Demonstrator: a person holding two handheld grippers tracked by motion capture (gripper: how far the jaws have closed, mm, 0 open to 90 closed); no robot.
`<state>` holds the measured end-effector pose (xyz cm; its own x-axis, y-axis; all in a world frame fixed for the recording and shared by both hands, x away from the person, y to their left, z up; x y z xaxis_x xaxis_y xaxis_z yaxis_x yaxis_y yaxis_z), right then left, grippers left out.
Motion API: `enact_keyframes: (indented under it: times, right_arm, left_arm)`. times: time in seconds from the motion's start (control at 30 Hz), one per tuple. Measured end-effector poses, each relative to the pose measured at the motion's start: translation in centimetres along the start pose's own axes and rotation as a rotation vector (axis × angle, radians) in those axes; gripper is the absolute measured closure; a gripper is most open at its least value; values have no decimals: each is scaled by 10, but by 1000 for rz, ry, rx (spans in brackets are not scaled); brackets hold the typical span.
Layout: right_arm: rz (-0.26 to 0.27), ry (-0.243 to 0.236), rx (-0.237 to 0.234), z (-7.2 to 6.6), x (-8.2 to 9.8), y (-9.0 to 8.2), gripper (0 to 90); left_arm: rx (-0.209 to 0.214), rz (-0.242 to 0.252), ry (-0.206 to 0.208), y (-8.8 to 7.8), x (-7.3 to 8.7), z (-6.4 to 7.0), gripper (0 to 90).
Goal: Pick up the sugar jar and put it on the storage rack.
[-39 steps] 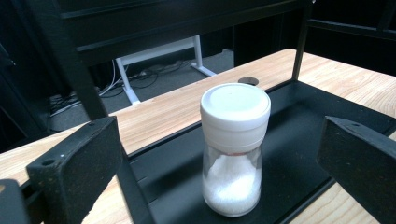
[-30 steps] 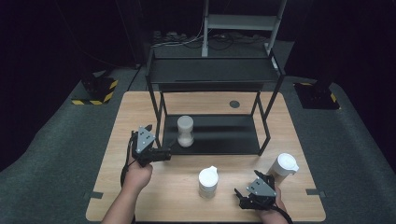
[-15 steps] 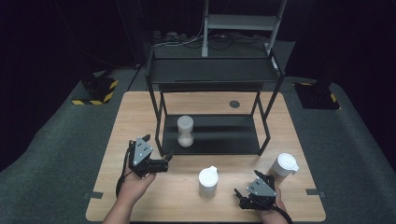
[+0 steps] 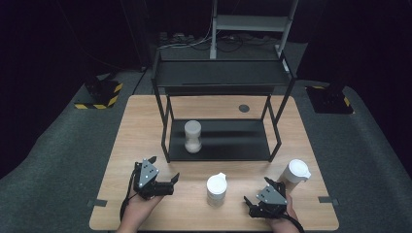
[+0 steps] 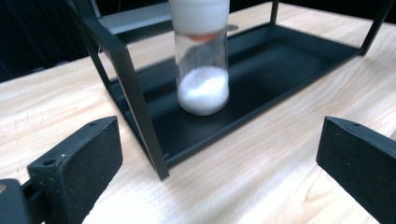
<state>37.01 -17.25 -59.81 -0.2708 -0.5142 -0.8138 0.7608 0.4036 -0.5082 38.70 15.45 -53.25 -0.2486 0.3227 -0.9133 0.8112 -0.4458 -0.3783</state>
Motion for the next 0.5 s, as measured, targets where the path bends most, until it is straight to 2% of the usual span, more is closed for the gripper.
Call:
enact_keyframes:
  times: [0.13,0.17,0.3,0.5]
  right_arm:
    - [0,0,0,0,0,0,12]
    - [0,0,0,0,0,0,12]
    - [-1,1,1,0,0,0,12]
    - [-1,7,6,1,0,0,12]
  left_arm:
    - [6,-21,-19,-1,17,4,6]
    - [6,-21,-19,-1,17,4,6]
    - [15,-58,-40,-2,37,8,6]
    - [28,-99,-31,-1,54,14,7]
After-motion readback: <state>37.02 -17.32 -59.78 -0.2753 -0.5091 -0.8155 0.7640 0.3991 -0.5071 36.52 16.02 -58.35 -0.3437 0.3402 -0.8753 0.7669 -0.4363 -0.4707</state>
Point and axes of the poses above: each handheld gripper's, and its own axes: y roughly forward along the jaws, x roughly out of its underside, z roughly to its right, the point moved 9 cm from there along y, roughly forward along the jaws, and after that the axes turned 3 degrees about y, right-handed, at the moved point
